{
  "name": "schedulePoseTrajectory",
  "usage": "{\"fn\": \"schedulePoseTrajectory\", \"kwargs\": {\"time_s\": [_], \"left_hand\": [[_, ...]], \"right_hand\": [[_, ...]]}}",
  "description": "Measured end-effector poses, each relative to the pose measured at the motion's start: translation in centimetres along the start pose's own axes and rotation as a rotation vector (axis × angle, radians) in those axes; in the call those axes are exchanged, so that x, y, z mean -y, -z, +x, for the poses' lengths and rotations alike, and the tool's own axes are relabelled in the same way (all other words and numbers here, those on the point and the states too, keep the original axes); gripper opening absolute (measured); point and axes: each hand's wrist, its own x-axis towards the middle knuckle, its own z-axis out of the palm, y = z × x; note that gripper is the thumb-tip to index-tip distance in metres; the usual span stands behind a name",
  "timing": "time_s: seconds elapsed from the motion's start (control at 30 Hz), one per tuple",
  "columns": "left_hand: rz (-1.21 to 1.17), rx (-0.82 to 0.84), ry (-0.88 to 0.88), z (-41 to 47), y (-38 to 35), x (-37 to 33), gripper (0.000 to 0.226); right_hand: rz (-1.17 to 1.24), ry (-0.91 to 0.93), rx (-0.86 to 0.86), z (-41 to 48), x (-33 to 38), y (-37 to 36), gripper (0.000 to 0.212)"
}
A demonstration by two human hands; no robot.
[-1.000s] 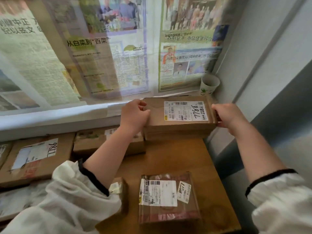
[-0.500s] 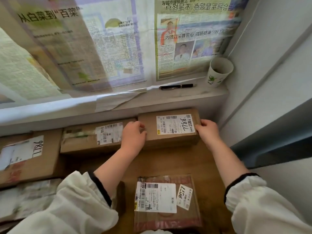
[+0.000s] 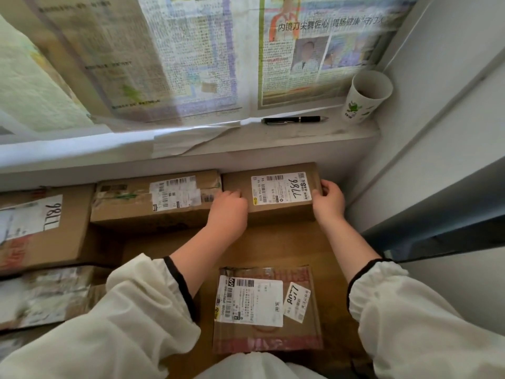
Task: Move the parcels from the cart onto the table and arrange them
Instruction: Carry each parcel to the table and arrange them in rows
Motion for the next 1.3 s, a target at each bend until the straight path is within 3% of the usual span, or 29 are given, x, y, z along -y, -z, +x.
{"fn": "schedulePoseTrajectory", "kwargs": {"time_s": [0.1,0.23,0.3,0.37,0.43,0.53,0.63,0.77,0.93,1.1,1.3], "left_hand": [[-0.016,-0.005,-0.013,-0.4,1.0,-0.4,0.028],[-0.4,-0.375,-0.092,-3.6,4.3,1.2,0.037],[-0.563,-0.478,-0.052,-6.7,6.0,3.5,0.034],[-0.689,-0.469,0.083,-10.1,6.5,6.5,0.031],[-0.727,-0.41,0.252,-14.0,5.4,9.7,0.029],[-0.692,-0.253,0.492,-19.8,1.7,13.9,0.034],[-0.658,-0.145,0.661,-24.6,-1.7,16.4,0.038],[-0.776,-0.131,0.773,-28.2,-4.5,17.5,0.042],[-1.002,-0.106,0.765,-28.2,-5.8,16.3,0.051],[-0.973,-0.168,0.689,-26.4,-5.2,15.2,0.054],[-0.793,-0.255,0.658,-21.9,-2.9,17.3,0.056]], "right_hand": [[-0.085,0.04,-0.037,-1.2,1.4,0.4,0.042],[-0.111,0.395,-0.227,-5.1,4.7,2.3,0.039],[-0.135,0.514,-0.125,-8.2,6.0,2.0,0.034],[-0.185,0.504,0.186,-12.2,6.3,0.4,0.034],[-0.398,0.511,0.472,-16.3,5.6,-2.3,0.036],[-0.844,0.647,0.592,-21.3,3.7,-6.3,0.044],[-0.943,0.615,0.705,-25.0,1.9,-9.3,0.055],[-0.964,0.545,0.685,-27.3,0.3,-11.2,0.075],[-0.875,0.485,0.598,-27.8,-0.6,-11.8,0.075],[-0.808,0.412,0.561,-25.9,-0.4,-11.4,0.074],[-0.746,0.475,0.569,-22.3,2.9,-13.3,0.07]]}}
